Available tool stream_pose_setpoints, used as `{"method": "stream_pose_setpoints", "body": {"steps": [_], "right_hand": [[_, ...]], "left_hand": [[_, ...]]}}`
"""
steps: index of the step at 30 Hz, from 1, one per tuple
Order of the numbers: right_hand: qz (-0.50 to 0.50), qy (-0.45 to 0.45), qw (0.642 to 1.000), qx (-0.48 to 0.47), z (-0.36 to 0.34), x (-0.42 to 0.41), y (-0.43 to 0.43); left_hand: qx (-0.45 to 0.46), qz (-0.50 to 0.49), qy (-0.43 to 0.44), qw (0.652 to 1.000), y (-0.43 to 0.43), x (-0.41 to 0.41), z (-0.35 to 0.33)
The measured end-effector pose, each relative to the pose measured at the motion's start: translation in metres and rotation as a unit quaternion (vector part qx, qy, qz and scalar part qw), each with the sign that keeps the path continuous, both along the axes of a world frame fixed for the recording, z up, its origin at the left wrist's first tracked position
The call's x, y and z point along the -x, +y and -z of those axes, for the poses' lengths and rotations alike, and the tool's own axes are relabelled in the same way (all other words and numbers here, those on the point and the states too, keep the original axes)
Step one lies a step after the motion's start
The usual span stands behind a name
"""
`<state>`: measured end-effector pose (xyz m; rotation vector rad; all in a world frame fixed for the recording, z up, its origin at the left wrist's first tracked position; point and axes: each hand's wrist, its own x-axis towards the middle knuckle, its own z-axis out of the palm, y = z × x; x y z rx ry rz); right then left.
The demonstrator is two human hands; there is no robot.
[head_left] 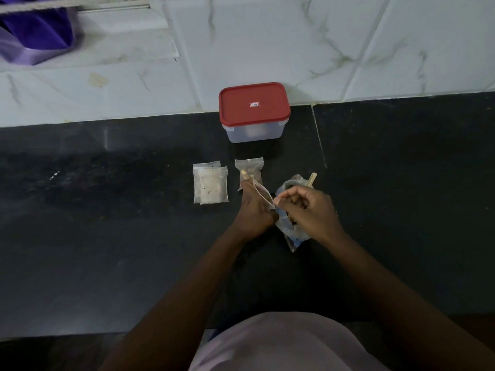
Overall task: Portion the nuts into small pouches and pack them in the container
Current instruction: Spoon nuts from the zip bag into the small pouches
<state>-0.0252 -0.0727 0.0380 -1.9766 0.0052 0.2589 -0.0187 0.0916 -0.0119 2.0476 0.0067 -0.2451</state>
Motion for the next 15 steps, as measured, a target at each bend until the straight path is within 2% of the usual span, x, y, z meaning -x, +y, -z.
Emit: {"method": "stream_pose_setpoints", "body": {"steps": [5,9,12,15], "right_hand": [[-0.028,-0.028,0.999,0.006,-0.002,0.001,0.004],[-0.040,-0.049,0.997,0.044,-0.001,0.000,0.002],[-0.025,-0.072,0.995,0.064,0.000,-0.002,0.000],[-0.010,-0.077,0.995,0.067,0.000,-0.005,-0.002]], "left_hand": [[-0.012,-0.004,-0.042,0.999,-0.002,0.001,-0.001],[-0.002,0.006,-0.032,0.999,-0.002,0.004,-0.001],[0.075,-0.010,-0.008,0.997,0.003,0.006,0.002],[0.156,-0.037,0.066,0.985,0.009,0.010,-0.003]]}}
